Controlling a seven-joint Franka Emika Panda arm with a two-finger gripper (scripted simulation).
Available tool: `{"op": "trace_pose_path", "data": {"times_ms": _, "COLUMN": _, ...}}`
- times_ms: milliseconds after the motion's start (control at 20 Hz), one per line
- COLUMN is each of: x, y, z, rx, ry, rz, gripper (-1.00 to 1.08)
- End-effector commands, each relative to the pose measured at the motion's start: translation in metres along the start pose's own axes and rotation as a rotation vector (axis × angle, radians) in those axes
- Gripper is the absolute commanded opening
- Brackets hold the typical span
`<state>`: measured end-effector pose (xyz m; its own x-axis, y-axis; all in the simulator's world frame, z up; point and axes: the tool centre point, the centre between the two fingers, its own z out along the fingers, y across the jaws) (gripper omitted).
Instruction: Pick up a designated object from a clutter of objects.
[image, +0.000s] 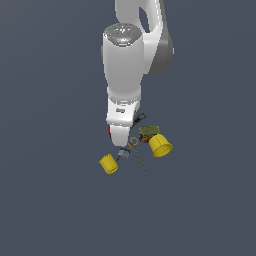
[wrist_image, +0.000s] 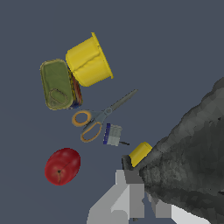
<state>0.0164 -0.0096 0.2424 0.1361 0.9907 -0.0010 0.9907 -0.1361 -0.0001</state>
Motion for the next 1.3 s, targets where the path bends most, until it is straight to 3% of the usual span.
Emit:
{"op": "trace_pose_path", "data": {"times_ms": 0, "x": -0.014, "y": -0.01, "z": -0.022, "rx": 0.0, "ry": 0.002, "rz": 0.0, "gripper": -1.0}}
{"op": "trace_pose_path", "data": {"times_ms": 650, "x": -0.075, "y": -0.049, "z": -0.115, "rx": 0.0, "ry": 0.004, "rz": 0.0, "gripper": -1.0}}
{"op": "trace_pose_path", "data": {"times_ms": 1250, "x": -0.089, "y": -0.055, "z": -0.135, "rx": -0.001, "ry": 0.002, "rz": 0.002, "gripper": -1.0}}
